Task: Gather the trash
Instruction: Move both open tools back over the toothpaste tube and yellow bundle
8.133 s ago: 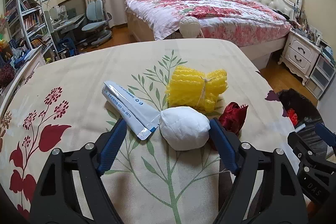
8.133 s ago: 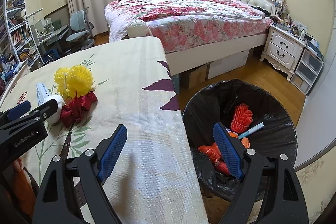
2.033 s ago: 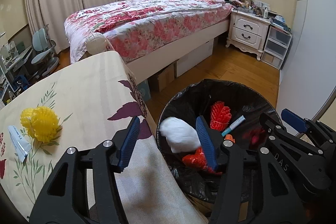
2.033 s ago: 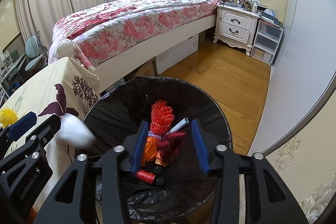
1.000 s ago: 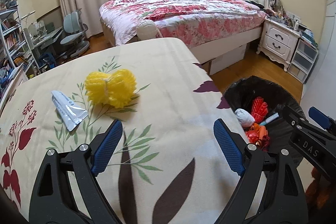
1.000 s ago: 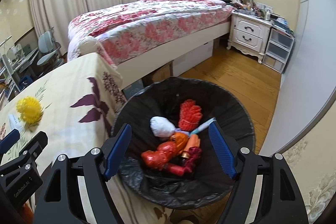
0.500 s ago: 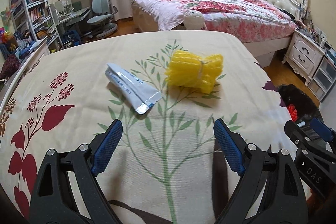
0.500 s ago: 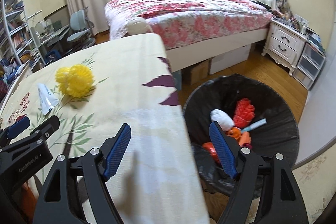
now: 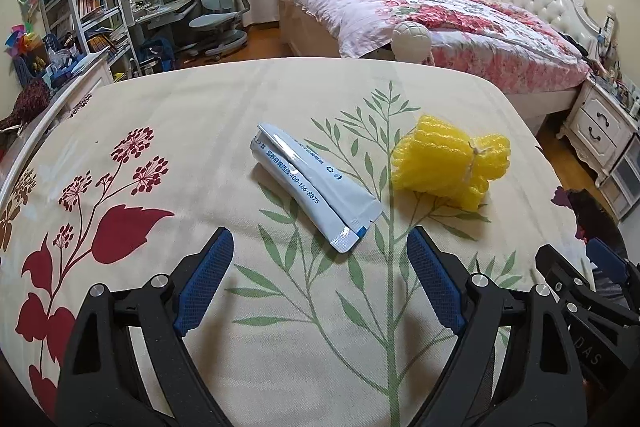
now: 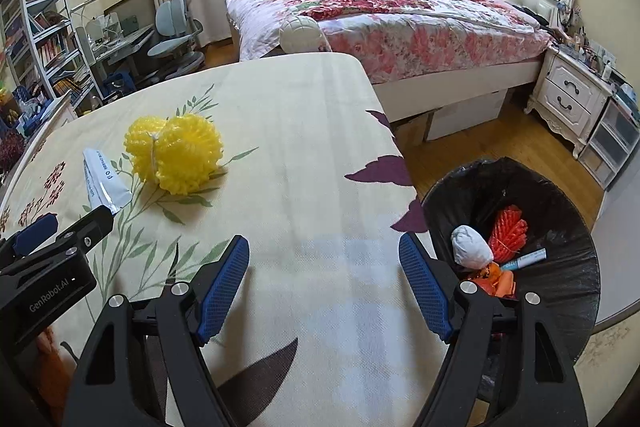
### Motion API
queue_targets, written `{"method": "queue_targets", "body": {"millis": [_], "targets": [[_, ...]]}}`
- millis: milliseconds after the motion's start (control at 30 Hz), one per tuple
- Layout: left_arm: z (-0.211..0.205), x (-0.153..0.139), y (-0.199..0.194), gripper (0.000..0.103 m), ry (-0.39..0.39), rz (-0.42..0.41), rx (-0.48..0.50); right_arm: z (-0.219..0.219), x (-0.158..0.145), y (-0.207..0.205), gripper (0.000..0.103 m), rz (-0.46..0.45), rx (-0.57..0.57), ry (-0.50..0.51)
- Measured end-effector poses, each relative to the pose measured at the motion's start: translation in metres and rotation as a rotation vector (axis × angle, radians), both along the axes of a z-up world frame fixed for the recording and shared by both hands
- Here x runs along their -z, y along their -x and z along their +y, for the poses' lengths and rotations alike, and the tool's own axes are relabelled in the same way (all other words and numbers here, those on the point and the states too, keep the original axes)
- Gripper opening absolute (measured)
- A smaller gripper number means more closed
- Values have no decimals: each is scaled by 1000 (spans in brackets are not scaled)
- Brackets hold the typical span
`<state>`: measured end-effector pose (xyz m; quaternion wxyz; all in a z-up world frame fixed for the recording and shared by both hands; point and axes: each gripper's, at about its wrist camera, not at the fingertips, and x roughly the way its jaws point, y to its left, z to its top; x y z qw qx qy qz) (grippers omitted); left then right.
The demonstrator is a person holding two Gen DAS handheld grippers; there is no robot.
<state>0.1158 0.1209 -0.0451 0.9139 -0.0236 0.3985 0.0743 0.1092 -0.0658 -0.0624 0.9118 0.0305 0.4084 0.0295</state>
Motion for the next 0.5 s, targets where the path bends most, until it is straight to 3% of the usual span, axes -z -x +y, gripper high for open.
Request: {"method": "queue_targets", "body": {"millis": [500], "targets": [[14,4,-34,86,3,32,-35,11,0,-26,75,8,-27,-1]]}}
